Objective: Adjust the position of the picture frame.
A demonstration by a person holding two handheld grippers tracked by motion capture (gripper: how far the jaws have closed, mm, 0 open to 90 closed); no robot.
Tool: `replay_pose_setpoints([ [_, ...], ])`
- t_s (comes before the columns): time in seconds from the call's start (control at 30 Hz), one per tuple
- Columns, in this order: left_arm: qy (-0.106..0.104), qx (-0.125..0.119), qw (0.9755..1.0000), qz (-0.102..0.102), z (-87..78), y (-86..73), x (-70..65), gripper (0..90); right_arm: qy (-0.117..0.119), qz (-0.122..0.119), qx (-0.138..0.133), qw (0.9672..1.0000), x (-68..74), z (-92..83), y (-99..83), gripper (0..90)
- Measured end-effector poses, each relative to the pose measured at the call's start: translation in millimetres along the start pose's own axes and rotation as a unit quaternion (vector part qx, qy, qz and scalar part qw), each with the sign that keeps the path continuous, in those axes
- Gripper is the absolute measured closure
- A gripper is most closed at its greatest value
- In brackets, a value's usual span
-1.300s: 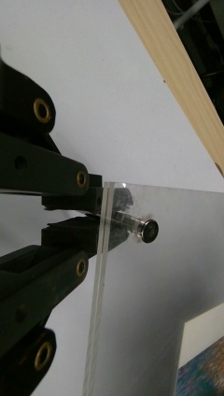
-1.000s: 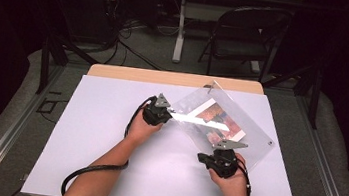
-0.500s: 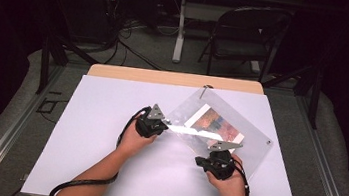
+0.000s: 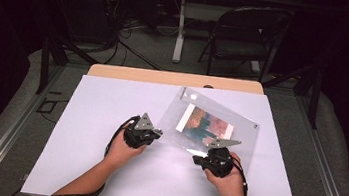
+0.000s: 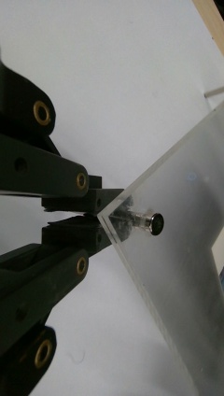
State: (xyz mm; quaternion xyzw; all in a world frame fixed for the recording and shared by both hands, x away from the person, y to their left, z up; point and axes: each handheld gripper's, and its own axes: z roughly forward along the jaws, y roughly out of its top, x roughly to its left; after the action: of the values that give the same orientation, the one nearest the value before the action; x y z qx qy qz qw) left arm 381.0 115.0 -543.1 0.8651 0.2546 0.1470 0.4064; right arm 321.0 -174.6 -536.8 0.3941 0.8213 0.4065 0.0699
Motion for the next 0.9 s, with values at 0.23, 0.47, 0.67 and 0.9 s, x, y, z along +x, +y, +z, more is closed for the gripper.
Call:
replay_pose_setpoints([
  [0.23, -0.006, 0.001, 1.0, 0.004, -10.5, -7.8, -7.7, 85.4, -0.003, -0.004, 0.006, 1.0, 1.8, 2.3, 5.0, 90.0],
  [0.47, -0.04, -0.028, 0.9987, -0.012, -29.3, -8.7, -24.1, 85.6, -0.043, 0.007, 0.015, 0.9989, -9.4, 5.8, 6.6, 90.0],
  [0.67, -0.034, -0.032, 0.9987, -0.021, -30.1, -10.7, -31.3, 85.6, -0.017, 0.042, 0.016, 0.9988, -20.2, 5.9, 9.0, 90.0],
  [0.9, -0.05, -0.038, 0.998, -0.012, -31.2, -10.9, -43.5, 85.6, -0.006, 0.073, 0.023, 0.9971, -33.7, 4.4, 13.2, 90.0],
])
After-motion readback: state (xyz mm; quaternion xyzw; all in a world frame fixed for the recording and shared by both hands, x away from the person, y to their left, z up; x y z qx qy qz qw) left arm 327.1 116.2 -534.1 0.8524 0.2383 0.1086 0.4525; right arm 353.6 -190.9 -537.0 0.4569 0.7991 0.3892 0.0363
